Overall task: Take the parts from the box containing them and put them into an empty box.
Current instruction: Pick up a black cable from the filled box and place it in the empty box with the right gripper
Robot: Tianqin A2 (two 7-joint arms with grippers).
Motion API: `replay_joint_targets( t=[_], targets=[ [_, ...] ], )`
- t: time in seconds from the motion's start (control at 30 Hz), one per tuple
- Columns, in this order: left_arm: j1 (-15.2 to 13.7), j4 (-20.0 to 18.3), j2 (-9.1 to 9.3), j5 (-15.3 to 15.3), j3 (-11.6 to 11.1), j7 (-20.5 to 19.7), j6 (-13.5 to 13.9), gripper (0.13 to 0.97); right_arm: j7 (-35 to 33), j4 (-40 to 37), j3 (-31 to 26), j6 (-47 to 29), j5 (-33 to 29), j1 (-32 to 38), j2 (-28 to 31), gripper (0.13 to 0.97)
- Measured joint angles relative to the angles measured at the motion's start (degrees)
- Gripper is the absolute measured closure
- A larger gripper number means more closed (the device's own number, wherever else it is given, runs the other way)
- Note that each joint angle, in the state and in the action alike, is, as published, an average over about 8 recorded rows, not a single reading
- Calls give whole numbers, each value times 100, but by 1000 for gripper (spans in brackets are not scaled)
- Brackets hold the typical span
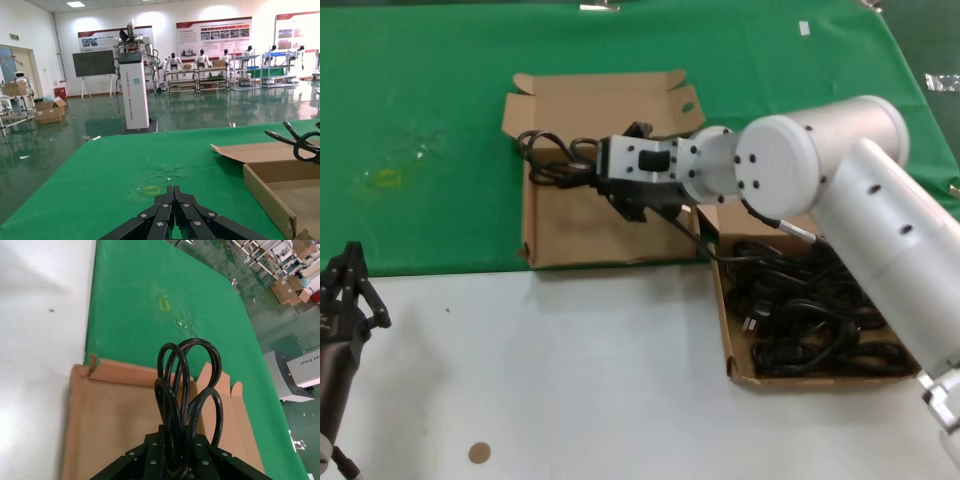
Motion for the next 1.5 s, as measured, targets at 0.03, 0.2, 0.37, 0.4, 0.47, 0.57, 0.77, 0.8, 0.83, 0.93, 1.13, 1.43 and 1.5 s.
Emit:
replay_joint_targets(
  t=[0.03, 0.2, 0.37, 0.4, 0.47, 0.57, 0.77, 0.8, 0.83, 0.93, 1.13, 1.43, 1.5],
  targets=[
    [0, 0, 0, 0, 0, 0, 0, 945, -47, -136, -12, 57, 7, 44, -44, 883],
    [0, 0, 0, 0, 0, 0, 0, 945, -287, -788, -69, 332, 80, 241, -238, 883],
    [0, 0, 0, 0, 0, 0, 0, 945, -484, -1271, -115, 540, 183, 379, -359, 883],
    [0, 0, 0, 0, 0, 0, 0, 945, -513, -1342, -121, 573, 202, 399, -375, 883],
    [0, 0, 0, 0, 0, 0, 0, 945, -566, -1468, -133, 637, 240, 436, -403, 883],
    [0, 0, 0, 0, 0, 0, 0, 945, -622, -1620, -148, 725, 281, 484, -438, 883],
    [0, 0, 0, 0, 0, 0, 0, 945, -722, -1866, -173, 901, 339, 576, -489, 879],
    [0, 0, 0, 0, 0, 0, 0, 945, -743, -1899, -178, 927, 351, 590, -494, 875],
    [0, 0, 0, 0, 0, 0, 0, 945, -765, -1930, -183, 951, 364, 602, -499, 871],
    [0, 0, 0, 0, 0, 0, 0, 945, -821, -1994, -197, 1004, 402, 626, -505, 859],
    [0, 0, 0, 0, 0, 0, 0, 945, -859, -1996, -222, 1037, 452, 625, -492, 813],
    [0, 0, 0, 0, 0, 0, 0, 945, -658, -1572, -203, 895, 371, 531, -337, 683],
    [0, 0, 0, 0, 0, 0, 0, 945, -584, -1391, -184, 831, 330, 490, -273, 640]
  ],
)
